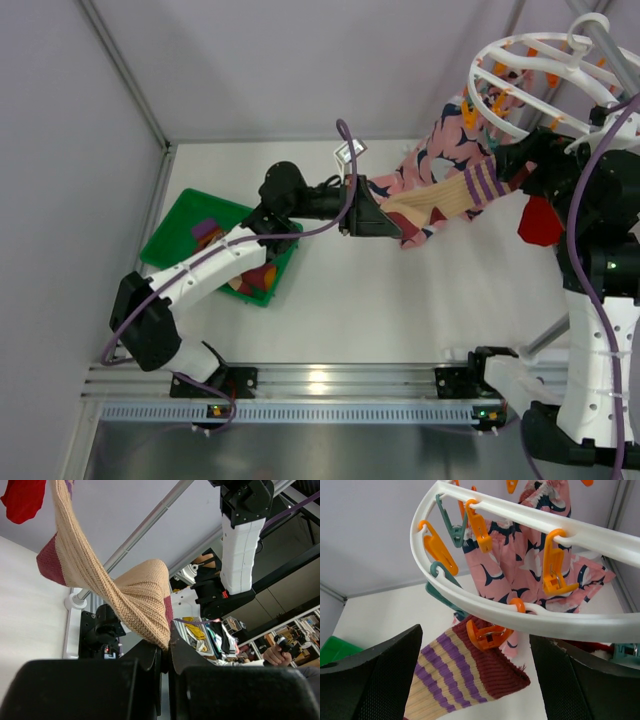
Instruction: Remove the socks clipped to the hanger
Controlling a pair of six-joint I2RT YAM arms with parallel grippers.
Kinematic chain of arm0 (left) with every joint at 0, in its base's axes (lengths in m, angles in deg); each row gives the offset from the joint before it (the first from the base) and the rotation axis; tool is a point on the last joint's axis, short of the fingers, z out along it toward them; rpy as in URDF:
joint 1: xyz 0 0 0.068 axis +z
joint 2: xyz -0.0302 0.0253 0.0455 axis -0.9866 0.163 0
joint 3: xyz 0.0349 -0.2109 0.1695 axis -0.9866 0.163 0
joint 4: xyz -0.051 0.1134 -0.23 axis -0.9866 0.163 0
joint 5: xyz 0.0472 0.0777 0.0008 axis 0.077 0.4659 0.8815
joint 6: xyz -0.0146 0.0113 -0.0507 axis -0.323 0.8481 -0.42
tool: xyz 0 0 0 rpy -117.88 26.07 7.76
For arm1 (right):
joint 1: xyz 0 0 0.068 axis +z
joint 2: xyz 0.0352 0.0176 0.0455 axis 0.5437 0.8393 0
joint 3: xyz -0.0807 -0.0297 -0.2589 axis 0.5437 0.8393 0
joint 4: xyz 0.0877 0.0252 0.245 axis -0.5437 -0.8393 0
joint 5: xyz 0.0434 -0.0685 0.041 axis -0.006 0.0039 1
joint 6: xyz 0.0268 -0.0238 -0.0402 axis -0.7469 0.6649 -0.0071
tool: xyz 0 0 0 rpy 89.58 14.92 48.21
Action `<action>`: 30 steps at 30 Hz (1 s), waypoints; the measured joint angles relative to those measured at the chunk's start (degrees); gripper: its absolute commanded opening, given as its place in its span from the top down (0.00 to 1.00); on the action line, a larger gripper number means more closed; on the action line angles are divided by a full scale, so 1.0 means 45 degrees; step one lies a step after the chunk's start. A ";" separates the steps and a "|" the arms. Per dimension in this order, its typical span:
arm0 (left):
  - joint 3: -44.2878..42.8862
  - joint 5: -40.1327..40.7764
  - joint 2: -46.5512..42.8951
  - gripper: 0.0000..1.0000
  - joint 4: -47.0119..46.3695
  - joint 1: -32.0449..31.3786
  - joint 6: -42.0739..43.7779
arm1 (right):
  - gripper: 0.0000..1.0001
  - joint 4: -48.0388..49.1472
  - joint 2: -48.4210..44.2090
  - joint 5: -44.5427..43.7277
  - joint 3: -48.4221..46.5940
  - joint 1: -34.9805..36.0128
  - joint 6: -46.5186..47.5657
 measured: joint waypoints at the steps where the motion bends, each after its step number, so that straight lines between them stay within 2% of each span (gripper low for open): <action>1: 0.0029 -0.0029 -0.0034 1.00 0.0000 0.0000 0.0000 | 0.18 0.0335 -0.0058 0.0015 0.0199 0.0000 -0.0005; 8: 0.0189 -0.0083 -0.0078 1.00 0.0005 0.0005 -0.0010 | 0.19 0.1540 -0.0223 0.0112 0.0884 0.0000 -0.0005; 17: 0.0311 -0.0078 -0.0078 1.00 0.0000 0.0005 -0.0049 | 0.28 0.2642 -0.0257 0.0092 0.1608 0.0000 -0.0092; 20: 0.0364 -0.0078 -0.0078 1.00 0.0005 0.0005 -0.0053 | 0.37 0.2929 -0.0219 0.0078 0.1671 0.0000 -0.0160; 22: 0.0379 -0.0078 -0.0078 1.00 0.0005 0.0005 -0.0053 | 0.54 0.3254 -0.0277 0.0049 0.1875 0.0000 -0.0267; 23: 0.0384 -0.0078 -0.0078 1.00 0.0005 0.0005 -0.0053 | 0.67 0.3361 -0.0311 0.0044 0.1996 0.0000 -0.0340; 24: 0.0384 -0.0078 -0.0078 1.00 0.0005 0.0005 -0.0053 | 1.00 0.3478 -0.0335 0.0044 0.2127 0.0000 -0.0359; 30: 0.0675 -0.0019 -0.0078 1.00 -0.0010 0.0010 -0.0044 | 1.00 0.3769 -0.0316 0.0097 0.2365 0.0010 -0.0811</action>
